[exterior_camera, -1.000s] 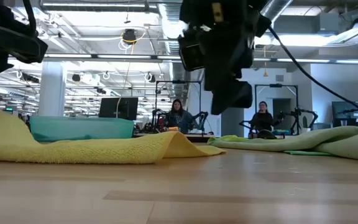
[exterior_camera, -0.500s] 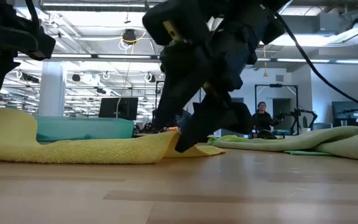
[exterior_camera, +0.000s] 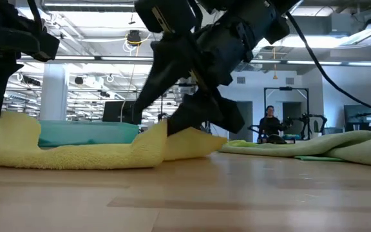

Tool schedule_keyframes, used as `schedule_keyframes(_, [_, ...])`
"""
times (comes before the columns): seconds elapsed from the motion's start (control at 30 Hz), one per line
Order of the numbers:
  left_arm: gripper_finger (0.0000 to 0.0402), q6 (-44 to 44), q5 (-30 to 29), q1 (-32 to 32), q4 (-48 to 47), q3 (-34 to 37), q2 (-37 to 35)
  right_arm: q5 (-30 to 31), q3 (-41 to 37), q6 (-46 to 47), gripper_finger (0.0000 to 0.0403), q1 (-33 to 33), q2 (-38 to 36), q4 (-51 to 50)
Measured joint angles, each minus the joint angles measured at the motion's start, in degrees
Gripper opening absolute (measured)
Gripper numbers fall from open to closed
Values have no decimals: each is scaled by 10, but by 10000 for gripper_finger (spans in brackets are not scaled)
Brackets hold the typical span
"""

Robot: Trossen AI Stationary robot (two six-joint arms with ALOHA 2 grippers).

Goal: Fold microfiber towels
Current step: Fold the yellow microfiber towel

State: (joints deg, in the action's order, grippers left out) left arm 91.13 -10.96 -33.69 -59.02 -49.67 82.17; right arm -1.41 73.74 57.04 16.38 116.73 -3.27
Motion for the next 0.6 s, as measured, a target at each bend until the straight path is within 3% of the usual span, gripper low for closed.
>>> schedule_keyframes(0.2, [0, 0, 0, 0, 0, 0, 0, -3, 0, 15, 221, 1, 19, 0])
schedule_keyframes(0.4, [0, 0, 0, 0, 0, 0, 0, -61, -1, 16, 221, 2, 39, 30])
schedule_keyframes(0.6, [0, -2, 0, 0, -1, 0, 0, -62, 0, -5, 220, 5, 38, 59])
